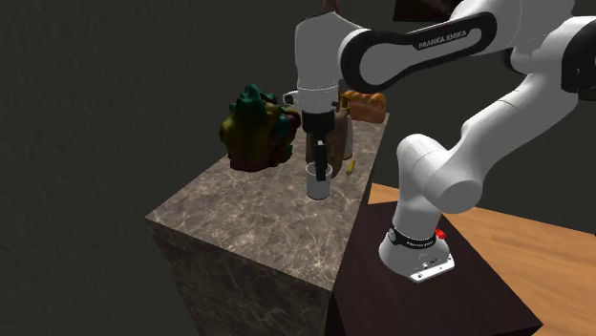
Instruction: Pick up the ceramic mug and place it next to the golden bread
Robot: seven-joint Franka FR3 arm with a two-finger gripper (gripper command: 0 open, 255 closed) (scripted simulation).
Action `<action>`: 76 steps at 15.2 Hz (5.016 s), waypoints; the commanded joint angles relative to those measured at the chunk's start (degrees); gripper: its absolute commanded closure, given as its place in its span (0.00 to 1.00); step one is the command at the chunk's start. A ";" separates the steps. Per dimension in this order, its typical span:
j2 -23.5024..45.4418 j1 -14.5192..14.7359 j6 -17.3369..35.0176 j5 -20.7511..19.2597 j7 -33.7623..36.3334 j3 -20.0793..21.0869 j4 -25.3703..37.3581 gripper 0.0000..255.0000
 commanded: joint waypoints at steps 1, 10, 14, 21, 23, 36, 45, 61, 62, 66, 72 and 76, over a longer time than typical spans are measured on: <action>-0.75 -1.56 2.65 -3.06 -2.26 -1.64 -3.06 0.00; 1.74 -8.91 14.87 -15.91 -10.57 -9.33 -10.40 0.00; 3.42 -9.43 18.77 -17.09 -10.40 -10.37 -12.62 0.00; 5.35 -9.90 22.48 -18.22 -10.21 -11.33 -14.43 0.00; 5.35 -9.90 22.48 -18.22 -10.21 -11.33 -14.43 0.00; 4.73 -9.81 21.40 -17.93 -10.33 -11.11 -13.95 1.00; 0.77 -9.04 12.54 -15.59 -11.23 -9.12 -8.95 1.00; -1.46 -7.83 -0.62 -12.37 -12.57 -6.15 2.07 1.00; -1.44 -7.76 -1.36 -12.21 -12.65 -5.99 2.84 1.00; -1.23 -7.51 -4.27 -11.59 -12.96 -5.39 5.98 1.00; -0.51 -7.17 -8.48 -10.77 -13.44 -4.59 10.92 1.00; 0.20 -6.96 -11.21 -10.30 -13.77 -4.11 14.37 1.00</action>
